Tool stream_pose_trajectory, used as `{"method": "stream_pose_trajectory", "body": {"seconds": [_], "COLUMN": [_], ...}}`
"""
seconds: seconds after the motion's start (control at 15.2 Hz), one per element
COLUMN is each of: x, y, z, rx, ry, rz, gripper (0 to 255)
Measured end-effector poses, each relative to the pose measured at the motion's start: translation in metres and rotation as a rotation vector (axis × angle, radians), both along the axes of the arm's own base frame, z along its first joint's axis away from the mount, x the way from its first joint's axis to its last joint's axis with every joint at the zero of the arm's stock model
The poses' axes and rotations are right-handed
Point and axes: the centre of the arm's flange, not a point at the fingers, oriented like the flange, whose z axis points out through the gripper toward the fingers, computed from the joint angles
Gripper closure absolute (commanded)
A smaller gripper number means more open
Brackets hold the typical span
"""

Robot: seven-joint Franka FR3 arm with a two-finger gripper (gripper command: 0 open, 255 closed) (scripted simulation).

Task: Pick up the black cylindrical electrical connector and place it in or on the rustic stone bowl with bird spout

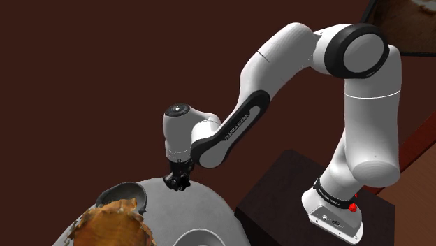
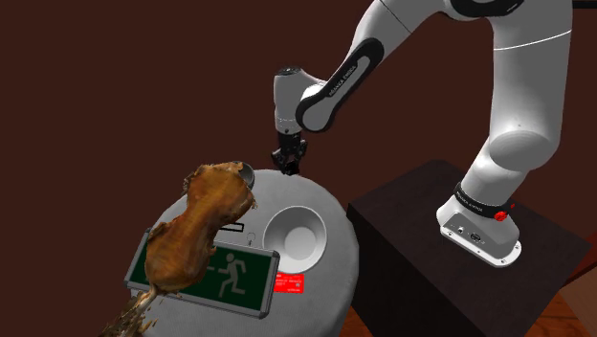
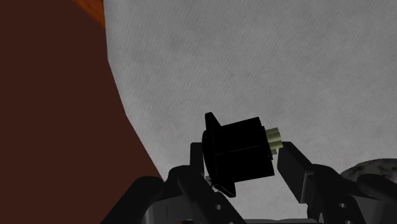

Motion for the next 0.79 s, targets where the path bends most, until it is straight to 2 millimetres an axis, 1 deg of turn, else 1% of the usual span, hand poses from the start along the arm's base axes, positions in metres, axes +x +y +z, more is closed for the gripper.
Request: {"method": "stream_pose_trajectory", "body": {"seconds": [0.79], "x": [0.001], "y": [0.001], "z": [0.063], "rx": [0.0], "ry": [0.0], "rz": [0.0], "gripper": [255]}}
